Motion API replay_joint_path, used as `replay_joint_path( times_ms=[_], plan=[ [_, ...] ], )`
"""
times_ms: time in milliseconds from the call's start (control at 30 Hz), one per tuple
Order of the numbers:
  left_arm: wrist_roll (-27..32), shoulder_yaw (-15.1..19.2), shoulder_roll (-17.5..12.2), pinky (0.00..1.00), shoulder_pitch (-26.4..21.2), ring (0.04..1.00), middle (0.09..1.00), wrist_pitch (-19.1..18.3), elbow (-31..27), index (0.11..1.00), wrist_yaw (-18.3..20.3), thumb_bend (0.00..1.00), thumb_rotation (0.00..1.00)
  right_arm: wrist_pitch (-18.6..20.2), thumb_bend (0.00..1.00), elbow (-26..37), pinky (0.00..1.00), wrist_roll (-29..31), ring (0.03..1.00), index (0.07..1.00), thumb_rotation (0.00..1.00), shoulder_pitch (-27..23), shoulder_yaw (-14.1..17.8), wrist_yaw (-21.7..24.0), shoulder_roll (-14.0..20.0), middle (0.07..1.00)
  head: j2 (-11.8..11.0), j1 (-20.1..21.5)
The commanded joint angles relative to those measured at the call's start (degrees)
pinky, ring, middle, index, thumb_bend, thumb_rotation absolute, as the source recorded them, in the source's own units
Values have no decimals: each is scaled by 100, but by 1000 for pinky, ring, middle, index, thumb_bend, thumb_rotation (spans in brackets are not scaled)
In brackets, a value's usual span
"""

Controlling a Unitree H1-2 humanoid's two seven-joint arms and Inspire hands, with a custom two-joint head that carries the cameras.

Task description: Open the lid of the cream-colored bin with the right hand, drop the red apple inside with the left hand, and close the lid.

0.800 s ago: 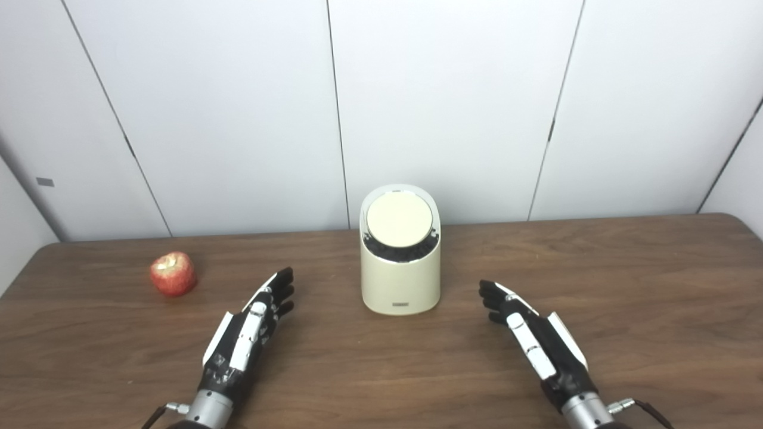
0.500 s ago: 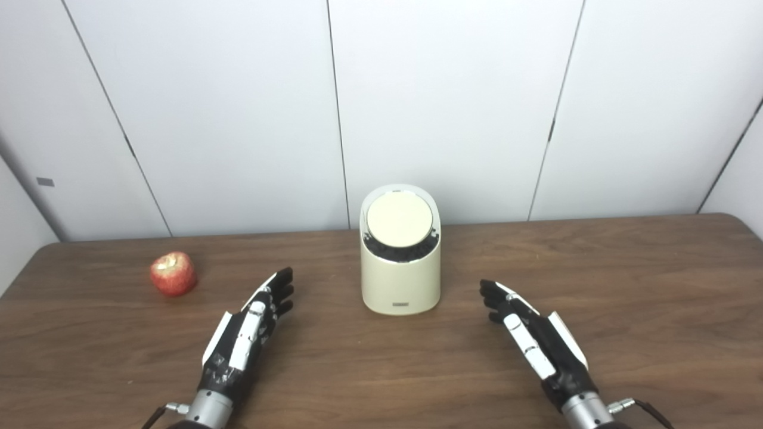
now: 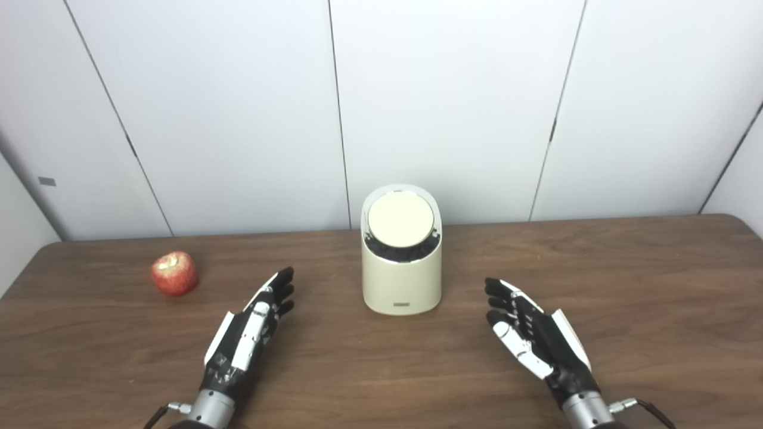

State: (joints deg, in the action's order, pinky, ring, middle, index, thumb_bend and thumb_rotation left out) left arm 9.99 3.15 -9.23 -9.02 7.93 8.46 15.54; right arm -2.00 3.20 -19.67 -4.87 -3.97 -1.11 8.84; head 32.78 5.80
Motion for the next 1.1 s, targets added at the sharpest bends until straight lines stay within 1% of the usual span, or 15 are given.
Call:
replay_joint_path(
  times_ms=[0,67,133,233,267,333,533,600,633,700,733,800,933,1000,1067],
  plan=[
    [-25,-19,6,968,-115,982,980,94,-1,959,-59,233,889,-300,490,377,776,-647,848,845,564,-262,-5,-395,115,861,-13,12],
    [-42,-26,-3,972,-135,983,979,131,45,960,-54,252,859,-241,569,438,830,-966,880,855,608,-394,33,-559,140,879,-31,15],
    [-64,-36,-1,969,-150,982,977,154,68,960,-50,257,846,-193,629,375,844,-1085,894,879,668,-568,104,-683,162,900,-55,25],
    [-63,-43,4,983,-183,992,985,180,143,963,-26,254,842,70,668,463,788,-1135,865,913,704,-873,189,-636,172,921,-88,39],
    [-59,-45,5,990,-194,996,988,186,165,965,-17,258,837,222,671,566,750,-1145,840,913,684,-980,208,-567,161,917,-92,38],
    [-90,-60,-3,998,-204,1000,992,176,182,973,-19,264,829,534,679,741,752,-1235,849,909,661,-1205,210,-448,164,908,-99,40],
    [-123,-77,11,1000,-201,1000,997,140,155,981,-46,274,803,1046,686,933,739,-1402,844,895,610,-1926,123,-185,187,881,-115,41],
    [-115,-78,15,1000,-201,1000,998,130,150,986,-43,280,787,1235,690,972,724,-1443,849,897,546,-2207,62,-24,201,897,-113,38],
    [-104,-78,17,1000,-198,1000,1000,119,147,987,-39,286,778,1332,698,992,729,-1487,861,900,508,-2331,22,61,215,908,-109,33],
    [-114,-83,26,1000,-183,1000,999,81,113,984,-53,286,763,1535,724,1002,781,-1566,892,899,482,-2536,-53,201,217,926,-103,23],
    [-117,-87,30,1000,-181,1000,998,88,110,982,-53,284,756,1610,743,962,806,-1624,904,898,479,-2639,-100,250,221,928,-100,17],
    [-136,-99,31,1000,-175,998,997,85,92,982,-57,282,749,1721,758,848,809,-1734,905,912,467,-2826,-197,336,233,928,-93,5],
    [-151,-114,38,996,-162,993,996,126,65,981,-51,267,719,1934,799,558,708,-2013,854,928,480,-3133,-407,386,201,913,-88,-14],
    [-175,-121,41,996,-160,995,997,135,55,981,-52,264,714,2013,820,425,708,-2143,861,928,487,-3236,-495,377,183,920,-87,-24],
    [-223,-125,40,998,-158,993,996,164,69,980,-68,277,713,2087,842,271,739,-2244,883,933,501,-3355,-575,360,144,932,-88,-33]
  ],
)
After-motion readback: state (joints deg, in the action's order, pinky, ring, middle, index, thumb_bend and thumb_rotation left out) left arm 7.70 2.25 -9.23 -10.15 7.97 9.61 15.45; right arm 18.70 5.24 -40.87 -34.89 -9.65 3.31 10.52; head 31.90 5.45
